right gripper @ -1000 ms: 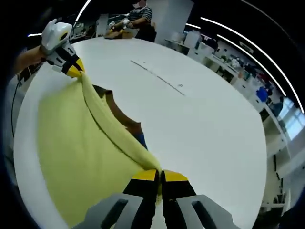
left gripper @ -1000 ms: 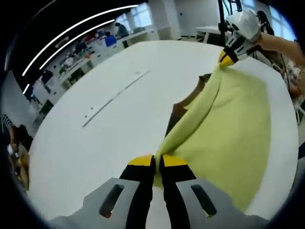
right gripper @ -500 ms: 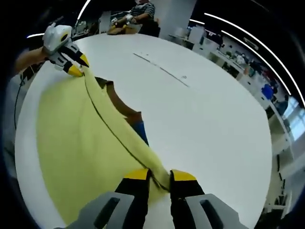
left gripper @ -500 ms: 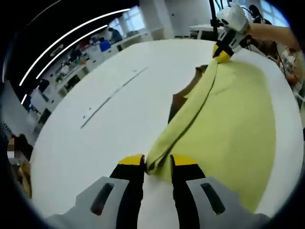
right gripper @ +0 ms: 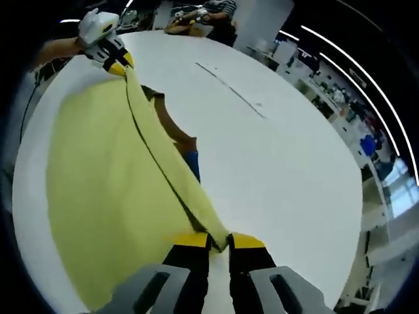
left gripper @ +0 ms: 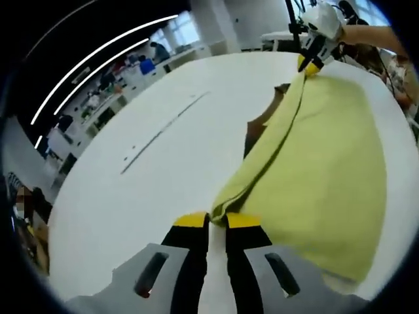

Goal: Fold the garment on the visible template until the final outline fits inside the template.

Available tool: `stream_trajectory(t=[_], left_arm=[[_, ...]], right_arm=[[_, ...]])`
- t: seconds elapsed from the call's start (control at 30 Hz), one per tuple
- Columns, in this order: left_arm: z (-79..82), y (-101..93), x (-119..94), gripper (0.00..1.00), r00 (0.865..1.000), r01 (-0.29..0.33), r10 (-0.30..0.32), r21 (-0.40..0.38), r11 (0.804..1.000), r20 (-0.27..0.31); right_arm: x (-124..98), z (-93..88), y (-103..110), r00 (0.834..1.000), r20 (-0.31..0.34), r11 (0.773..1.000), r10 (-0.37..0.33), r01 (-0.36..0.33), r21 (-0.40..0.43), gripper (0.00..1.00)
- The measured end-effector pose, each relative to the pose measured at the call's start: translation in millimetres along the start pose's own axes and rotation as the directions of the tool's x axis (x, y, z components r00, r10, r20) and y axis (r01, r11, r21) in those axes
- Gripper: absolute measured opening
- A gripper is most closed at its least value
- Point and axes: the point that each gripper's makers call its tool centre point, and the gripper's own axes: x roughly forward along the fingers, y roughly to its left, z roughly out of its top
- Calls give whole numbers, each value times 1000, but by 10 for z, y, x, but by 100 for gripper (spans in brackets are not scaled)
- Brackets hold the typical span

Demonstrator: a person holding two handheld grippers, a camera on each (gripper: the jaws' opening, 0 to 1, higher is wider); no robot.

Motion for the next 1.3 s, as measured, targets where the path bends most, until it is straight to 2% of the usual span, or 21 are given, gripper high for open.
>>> stream_trajectory(t=[0.13, 0.2, 0.27, 0.4, 0.43, 0.47, 0.53, 0.73, 0.83, 0.97, 1.07, 1.13, 1.23, 1.3], left_arm=[[19, 13, -23, 4, 999, 1, 2, -78, 997, 39], [42, 16, -30, 4, 997, 8, 4, -171, 985, 71], [36, 55, -35, 4, 997, 0, 18, -216, 976, 79], [38, 108, -12, 3, 994, -6, 43, -351, 937, 100], [32, 128, 2, 3, 993, -13, 57, -392, 920, 101], [27, 129, 12, 3, 993, -10, 57, -414, 910, 100], [8, 148, 38, 3, 994, -31, 71, -409, 912, 83], [16, 230, 54, 6, 984, -91, 151, -474, 876, 90], [13, 251, 24, 7, 982, -95, 160, -474, 875, 98], [38, 241, -30, 17, 980, -83, 157, -471, 878, 120], [57, 219, -78, 22, 980, -74, 150, -456, 887, 131], [69, 207, -116, 23, 979, -78, 149, -423, 903, 138], [66, 167, -173, 28, 981, -65, 135, -419, 906, 139], [74, 150, -205, 31, 980, -54, 130, -429, 902, 150]], right_arm=[[-25, 58, -30, 999, 49, 998, -11, 8, 69, 0], [-24, 85, -37, 998, 70, 989, -3, -7, 147, 0], [-21, 101, -79, 996, 86, 983, -7, -9, 184, 0], [0, 148, -136, 992, 122, 952, -20, -18, 307, 0], [4, 176, -142, 990, 141, 940, -20, -29, 339, 0], [9, 182, -178, 988, 152, 919, -35, -28, 394, 0], [21, 187, -214, 986, 162, 894, -49, -29, 446, 0], [38, 193, -232, 984, 163, 883, -66, -19, 470, 1], [22, 205, -263, 982, 170, 871, -84, -10, 491, 8], [-16, 268, -250, 975, 208, 849, -77, -45, 526, 23], [-26, 290, -199, 974, 220, 835, -51, -79, 544, 33], [-29, 311, -135, 973, 232, 819, -23, -115, 562, 43], [-56, 332, -63, 970, 245, 801, 7, -152, 580, 52], [-80, 343, -25, 969, 248, 797, 20, -165, 581, 58]])
